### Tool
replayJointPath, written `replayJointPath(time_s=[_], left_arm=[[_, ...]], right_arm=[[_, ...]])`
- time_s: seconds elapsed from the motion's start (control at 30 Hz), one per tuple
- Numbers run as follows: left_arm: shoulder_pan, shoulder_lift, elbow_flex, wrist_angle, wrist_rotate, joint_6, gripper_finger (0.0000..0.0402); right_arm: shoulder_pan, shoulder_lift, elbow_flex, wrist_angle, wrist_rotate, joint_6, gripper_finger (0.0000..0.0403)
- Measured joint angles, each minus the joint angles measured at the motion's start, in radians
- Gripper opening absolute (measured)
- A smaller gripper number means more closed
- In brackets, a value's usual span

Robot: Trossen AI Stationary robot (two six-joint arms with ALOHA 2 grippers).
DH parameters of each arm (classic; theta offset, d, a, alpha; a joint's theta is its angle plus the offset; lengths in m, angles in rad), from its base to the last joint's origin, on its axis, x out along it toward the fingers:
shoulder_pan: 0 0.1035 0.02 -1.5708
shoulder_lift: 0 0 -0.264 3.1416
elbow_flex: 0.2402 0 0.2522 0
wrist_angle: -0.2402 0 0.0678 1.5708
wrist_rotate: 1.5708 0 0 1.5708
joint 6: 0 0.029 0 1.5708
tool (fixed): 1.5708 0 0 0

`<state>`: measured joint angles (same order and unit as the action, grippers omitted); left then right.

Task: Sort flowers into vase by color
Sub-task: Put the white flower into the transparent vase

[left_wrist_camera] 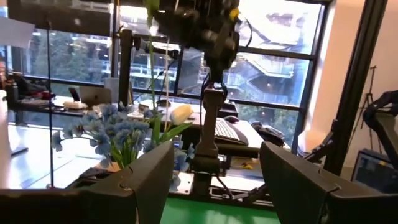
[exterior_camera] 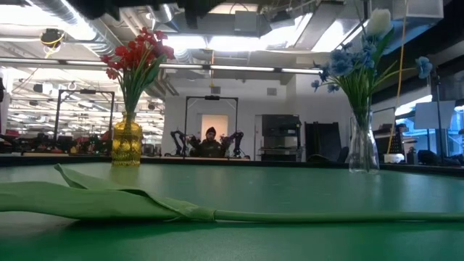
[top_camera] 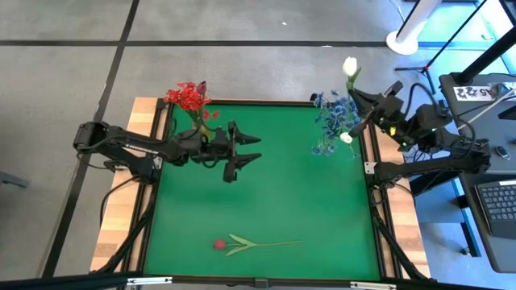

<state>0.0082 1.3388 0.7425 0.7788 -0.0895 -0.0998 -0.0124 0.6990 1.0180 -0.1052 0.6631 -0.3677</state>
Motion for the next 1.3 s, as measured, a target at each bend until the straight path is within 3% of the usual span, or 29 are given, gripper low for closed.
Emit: replayJointPath(time_s=[0.27,0.4,0.53,0.97,1.3], left_arm=[[0.036,0.022,0.0,0.032,0.032,-0.005,0.0234],[0.031,0.022,0.0,0.017,0.057,-0.005,0.0234],[0.019,0.022,0.0,-0.001,0.06,-0.003,0.0234],[0.019,0.022,0.0,-0.065,0.054,0.003,0.0234],[0.019,0.021,0.0,-0.071,0.05,0.003,0.0234]], right_arm=[[0.0,0.1,0.132,0.002,-0.132,-0.005,0.0001],[0.0,0.125,0.099,0.0,-0.056,-0.03,0.0001],[-0.001,0.105,0.01,0.047,-0.026,-0.024,0.0001],[-0.001,-0.209,-0.442,0.396,-0.023,-0.036,0.0001],[-0.001,-0.243,-0.605,0.479,0.052,-0.029,0.0001]])
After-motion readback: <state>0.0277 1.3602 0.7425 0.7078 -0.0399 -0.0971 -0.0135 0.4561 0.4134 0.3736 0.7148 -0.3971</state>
